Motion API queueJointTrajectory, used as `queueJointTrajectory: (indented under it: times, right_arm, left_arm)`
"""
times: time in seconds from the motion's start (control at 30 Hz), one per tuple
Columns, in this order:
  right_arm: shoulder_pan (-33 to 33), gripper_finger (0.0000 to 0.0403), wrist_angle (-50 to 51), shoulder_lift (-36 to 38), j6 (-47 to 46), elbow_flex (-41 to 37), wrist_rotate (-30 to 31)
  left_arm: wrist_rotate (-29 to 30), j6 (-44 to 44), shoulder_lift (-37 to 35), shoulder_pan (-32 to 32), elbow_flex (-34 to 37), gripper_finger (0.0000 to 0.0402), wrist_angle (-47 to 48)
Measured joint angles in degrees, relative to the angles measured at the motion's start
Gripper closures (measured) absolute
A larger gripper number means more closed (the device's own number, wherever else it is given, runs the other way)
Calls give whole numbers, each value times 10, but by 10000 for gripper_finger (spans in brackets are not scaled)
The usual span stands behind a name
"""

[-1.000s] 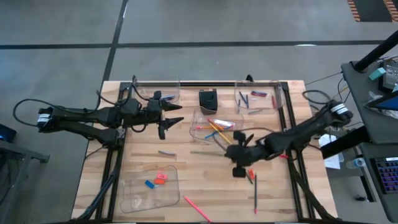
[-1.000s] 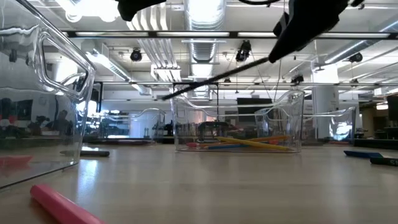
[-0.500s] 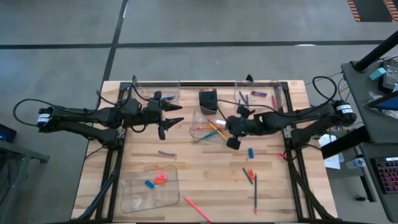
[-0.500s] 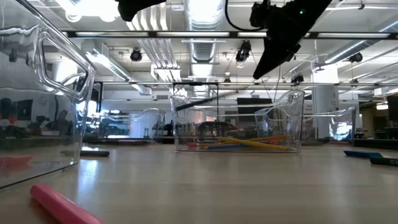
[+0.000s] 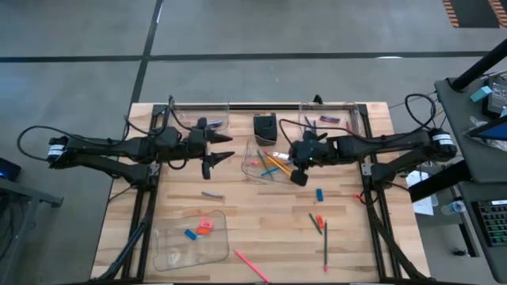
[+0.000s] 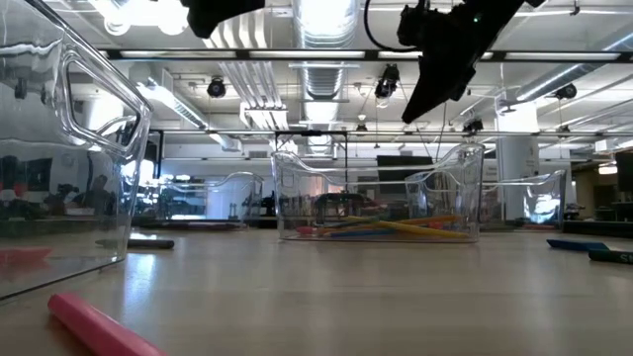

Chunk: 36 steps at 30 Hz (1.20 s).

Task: Sort crayons/erasers/pens/pencils in bins
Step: Put the gray crayon into the top right transparent bin

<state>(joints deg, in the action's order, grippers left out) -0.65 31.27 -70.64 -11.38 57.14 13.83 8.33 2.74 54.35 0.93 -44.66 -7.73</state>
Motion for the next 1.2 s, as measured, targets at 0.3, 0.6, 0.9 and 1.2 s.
queueJointTrajectory:
  times: [0.3, 0.6, 0.9, 1.2]
  right_arm:
    - [76, 394, 101, 44, -105, 44, -48]
    - [228, 394, 104, 56, -199, 64, -48]
    - [285, 394, 104, 48, -232, 51, -3]
    - [285, 331, 105, 30, -231, 48, -37]
  left_arm:
    - [-96, 38, 36, -79, -2, 194, 12]
    - [53, 45, 110, -169, -53, 194, 284]
    - [3, 119, 120, -112, -25, 194, 437]
    - [-25, 91, 140, -77, 43, 194, 438]
